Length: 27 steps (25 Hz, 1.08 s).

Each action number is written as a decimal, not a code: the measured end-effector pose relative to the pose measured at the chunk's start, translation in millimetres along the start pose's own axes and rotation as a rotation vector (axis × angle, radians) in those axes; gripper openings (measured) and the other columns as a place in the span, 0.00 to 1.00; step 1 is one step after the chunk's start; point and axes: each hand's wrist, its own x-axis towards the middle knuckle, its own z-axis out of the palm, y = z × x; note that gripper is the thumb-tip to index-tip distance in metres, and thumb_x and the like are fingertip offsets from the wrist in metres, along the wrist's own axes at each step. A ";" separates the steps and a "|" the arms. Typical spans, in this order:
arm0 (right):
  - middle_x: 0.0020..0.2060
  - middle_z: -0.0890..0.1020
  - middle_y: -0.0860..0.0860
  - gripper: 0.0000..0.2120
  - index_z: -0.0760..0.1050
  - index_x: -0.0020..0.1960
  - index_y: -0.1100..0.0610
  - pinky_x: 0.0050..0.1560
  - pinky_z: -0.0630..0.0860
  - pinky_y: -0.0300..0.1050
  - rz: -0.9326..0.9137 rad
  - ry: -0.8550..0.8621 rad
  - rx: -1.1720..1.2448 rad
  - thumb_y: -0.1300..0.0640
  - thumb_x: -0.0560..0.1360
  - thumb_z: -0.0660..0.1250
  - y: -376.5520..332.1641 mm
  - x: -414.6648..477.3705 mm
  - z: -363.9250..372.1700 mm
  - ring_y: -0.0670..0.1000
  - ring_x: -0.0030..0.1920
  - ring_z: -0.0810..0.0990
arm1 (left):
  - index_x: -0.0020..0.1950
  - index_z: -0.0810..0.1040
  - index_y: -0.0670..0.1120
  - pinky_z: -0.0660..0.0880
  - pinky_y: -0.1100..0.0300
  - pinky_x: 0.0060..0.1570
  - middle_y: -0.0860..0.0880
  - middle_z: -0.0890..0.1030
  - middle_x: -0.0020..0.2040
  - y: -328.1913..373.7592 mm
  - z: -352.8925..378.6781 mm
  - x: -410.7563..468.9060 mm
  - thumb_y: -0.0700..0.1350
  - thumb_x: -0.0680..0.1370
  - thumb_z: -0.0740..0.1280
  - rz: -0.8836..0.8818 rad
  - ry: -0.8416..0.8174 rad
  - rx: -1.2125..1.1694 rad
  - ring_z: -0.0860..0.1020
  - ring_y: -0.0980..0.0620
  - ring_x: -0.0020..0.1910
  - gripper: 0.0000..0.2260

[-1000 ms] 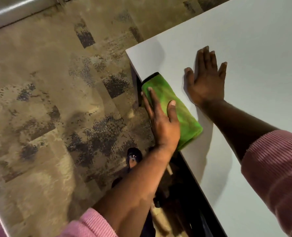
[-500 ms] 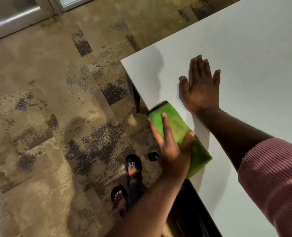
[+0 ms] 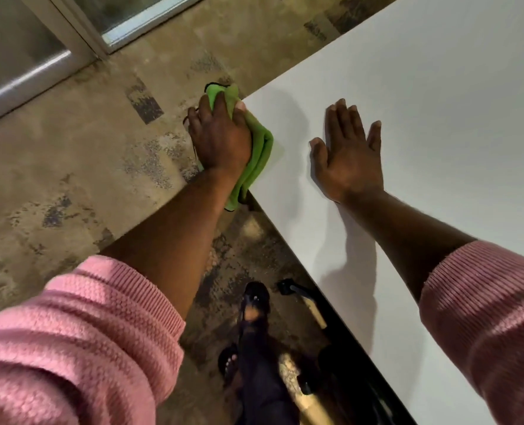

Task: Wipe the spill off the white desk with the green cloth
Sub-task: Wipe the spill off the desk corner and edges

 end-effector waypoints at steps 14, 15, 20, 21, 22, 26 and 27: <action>0.84 0.58 0.53 0.28 0.55 0.84 0.58 0.84 0.49 0.56 0.408 0.421 0.601 0.49 0.86 0.47 8.7 -6.1 -12.3 0.49 0.84 0.55 | 0.84 0.55 0.50 0.47 0.44 0.82 0.50 0.55 0.85 78.3 29.4 -74.7 0.52 0.85 0.53 0.748 -0.313 0.284 0.51 0.45 0.84 0.26; 0.84 0.58 0.53 0.28 0.54 0.84 0.58 0.84 0.49 0.56 0.478 0.466 0.662 0.49 0.87 0.47 10.2 -8.2 -13.0 0.48 0.84 0.55 | 0.84 0.55 0.50 0.47 0.44 0.82 0.49 0.54 0.85 85.9 33.5 -82.1 0.52 0.84 0.55 0.801 -0.347 0.296 0.50 0.45 0.84 0.28; 0.84 0.57 0.53 0.29 0.53 0.84 0.58 0.83 0.54 0.54 0.667 0.554 0.723 0.49 0.86 0.47 15.8 -49.7 -13.4 0.46 0.83 0.54 | 0.84 0.55 0.49 0.46 0.43 0.82 0.49 0.54 0.85 99.1 37.8 -112.4 0.53 0.81 0.61 1.004 -0.465 0.310 0.49 0.44 0.84 0.33; 0.84 0.57 0.53 0.29 0.53 0.84 0.58 0.83 0.54 0.53 0.676 0.548 0.707 0.49 0.86 0.47 16.3 -63.1 -14.8 0.46 0.83 0.54 | 0.84 0.53 0.48 0.45 0.43 0.82 0.48 0.52 0.86 98.5 36.8 -121.4 0.54 0.81 0.60 1.042 -0.478 0.349 0.48 0.44 0.84 0.34; 0.84 0.57 0.53 0.29 0.53 0.84 0.57 0.83 0.55 0.52 0.689 0.536 0.697 0.48 0.86 0.48 16.8 -75.4 -17.5 0.46 0.83 0.55 | 0.85 0.50 0.48 0.45 0.43 0.82 0.48 0.49 0.86 98.3 35.5 -130.8 0.54 0.81 0.59 1.077 -0.495 0.384 0.46 0.45 0.85 0.34; 0.84 0.57 0.52 0.29 0.56 0.84 0.57 0.83 0.56 0.53 0.772 0.438 0.691 0.51 0.84 0.50 16.3 -115.7 -30.6 0.47 0.83 0.56 | 0.85 0.46 0.47 0.41 0.43 0.82 0.48 0.46 0.86 93.6 30.1 -157.1 0.52 0.82 0.59 1.153 -0.655 0.350 0.42 0.46 0.84 0.36; 0.84 0.57 0.53 0.30 0.56 0.84 0.58 0.83 0.55 0.54 0.776 0.403 0.670 0.51 0.84 0.50 14.7 -124.8 -34.8 0.48 0.83 0.55 | 0.85 0.45 0.47 0.40 0.44 0.82 0.47 0.45 0.86 92.6 26.8 -155.2 0.52 0.82 0.58 1.167 -0.699 0.325 0.41 0.47 0.84 0.35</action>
